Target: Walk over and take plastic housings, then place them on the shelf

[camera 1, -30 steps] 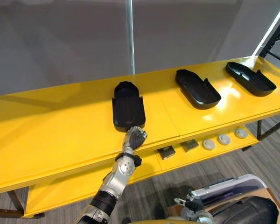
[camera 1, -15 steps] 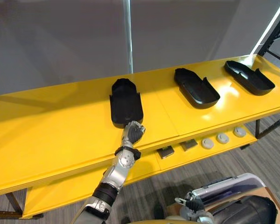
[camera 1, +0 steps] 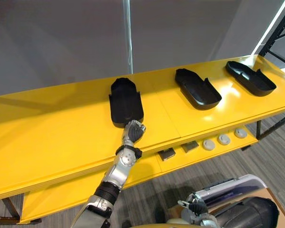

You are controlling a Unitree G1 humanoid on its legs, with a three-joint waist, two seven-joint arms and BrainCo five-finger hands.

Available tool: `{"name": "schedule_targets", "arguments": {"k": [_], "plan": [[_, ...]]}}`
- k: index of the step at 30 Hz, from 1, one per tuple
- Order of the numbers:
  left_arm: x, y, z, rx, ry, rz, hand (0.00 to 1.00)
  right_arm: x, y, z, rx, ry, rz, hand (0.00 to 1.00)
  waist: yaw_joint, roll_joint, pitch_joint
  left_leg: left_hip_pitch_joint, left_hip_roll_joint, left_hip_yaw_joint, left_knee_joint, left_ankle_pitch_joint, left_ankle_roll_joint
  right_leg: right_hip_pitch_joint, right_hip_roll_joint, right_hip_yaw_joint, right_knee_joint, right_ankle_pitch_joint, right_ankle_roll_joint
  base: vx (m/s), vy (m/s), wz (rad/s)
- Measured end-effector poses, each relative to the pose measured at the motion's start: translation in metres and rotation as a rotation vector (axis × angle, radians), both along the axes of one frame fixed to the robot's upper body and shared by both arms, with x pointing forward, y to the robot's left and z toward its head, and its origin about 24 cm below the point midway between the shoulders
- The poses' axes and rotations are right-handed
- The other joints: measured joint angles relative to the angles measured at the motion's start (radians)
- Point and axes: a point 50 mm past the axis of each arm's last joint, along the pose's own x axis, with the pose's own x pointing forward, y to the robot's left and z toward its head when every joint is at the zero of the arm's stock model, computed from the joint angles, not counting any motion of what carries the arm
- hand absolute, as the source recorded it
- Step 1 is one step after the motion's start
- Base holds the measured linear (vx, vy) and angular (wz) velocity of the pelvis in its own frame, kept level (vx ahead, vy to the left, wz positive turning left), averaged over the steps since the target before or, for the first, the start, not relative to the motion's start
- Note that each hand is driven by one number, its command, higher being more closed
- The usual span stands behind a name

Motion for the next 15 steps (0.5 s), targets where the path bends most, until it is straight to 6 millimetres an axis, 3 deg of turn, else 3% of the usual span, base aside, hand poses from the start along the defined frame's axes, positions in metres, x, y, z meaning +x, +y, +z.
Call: {"name": "schedule_targets", "arguments": {"k": [3, 6, 9, 10, 13, 15], "plan": [[-0.002, -0.002, 0.022, -0.050, -0.093, -0.015, 1.00, 0.001, 0.000, 0.000, 0.000, 0.000, 0.001, 0.00, 0.001, 0.000, 0.000, -0.003, -0.001, -0.022, 0.001, 0.001, 0.002, 0.005, -0.002, -0.023, 0.000, 0.002, -0.003, 0.00, 0.003, 0.18], [-0.011, -0.001, 0.062, -0.132, -0.279, -0.057, 1.00, 0.001, 0.000, -0.001, 0.000, 0.010, 0.006, 0.00, 0.005, 0.003, 0.001, 0.000, -0.004, -0.043, 0.003, 0.002, 0.002, 0.017, -0.007, -0.041, 0.000, -0.001, -0.002, -0.01, 0.014, 0.21], [-0.027, 0.003, 0.106, -0.225, -0.487, -0.095, 1.00, 0.000, -0.002, -0.003, -0.005, 0.027, 0.010, 0.00, 0.035, 0.008, 0.004, -0.006, -0.010, -0.065, 0.003, 0.002, 0.002, 0.020, -0.015, -0.056, 0.001, -0.003, -0.002, -0.02, 0.027, 0.21], [-0.039, 0.011, 0.122, -0.272, -0.572, -0.093, 1.00, 0.000, -0.002, -0.003, -0.005, 0.027, 0.011, 0.00, 0.034, 0.010, 0.005, -0.007, -0.013, -0.081, 0.003, 0.002, 0.003, 0.027, -0.018, -0.070, 0.001, -0.006, -0.002, -0.02, 0.029, 0.32], [-0.063, 0.043, 0.144, -0.326, -0.723, -0.008, 1.00, -0.002, -0.003, -0.005, -0.008, 0.039, 0.017, 0.00, 0.054, 0.012, 0.006, -0.004, -0.014, -0.102, 0.003, 0.002, 0.003, 0.047, -0.020, -0.091, 0.001, -0.015, 0.003, -0.02, 0.010, 0.30], [-0.082, 0.079, 0.154, -0.334, -0.840, 0.157, 1.00, -0.004, -0.005, -0.007, -0.016, 0.059, 0.026, 0.00, 0.079, 0.017, 0.009, -0.002, -0.014, -0.137, 0.003, 0.003, 0.003, 0.056, -0.022, -0.123, 0.016, -0.033, -0.003, -0.02, -0.005, 0.43]]}}
